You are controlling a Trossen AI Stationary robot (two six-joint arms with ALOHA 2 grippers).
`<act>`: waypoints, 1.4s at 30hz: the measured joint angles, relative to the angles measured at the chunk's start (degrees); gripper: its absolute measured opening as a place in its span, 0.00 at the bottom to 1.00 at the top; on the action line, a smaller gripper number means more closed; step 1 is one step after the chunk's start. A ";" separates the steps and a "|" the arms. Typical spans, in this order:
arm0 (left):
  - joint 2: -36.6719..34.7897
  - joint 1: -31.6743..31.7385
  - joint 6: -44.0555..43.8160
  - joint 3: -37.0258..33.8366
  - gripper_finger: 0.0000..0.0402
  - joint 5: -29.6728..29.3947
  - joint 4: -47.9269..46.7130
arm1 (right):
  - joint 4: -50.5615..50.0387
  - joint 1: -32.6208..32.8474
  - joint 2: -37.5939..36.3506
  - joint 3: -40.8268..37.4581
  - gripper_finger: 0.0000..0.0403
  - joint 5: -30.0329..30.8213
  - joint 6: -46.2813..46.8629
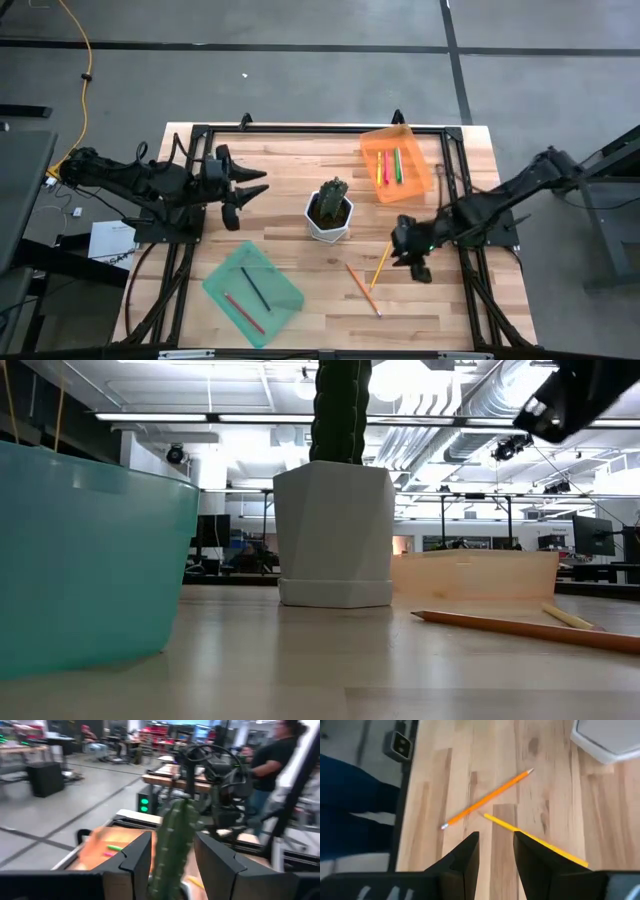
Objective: Sort pens & pencils
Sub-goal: Put the orange pencil into the green bin
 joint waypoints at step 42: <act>-0.87 -40.00 -3.50 -0.02 0.34 -19.18 -2.94 | -5.62 5.21 39.12 25.87 0.28 7.28 62.45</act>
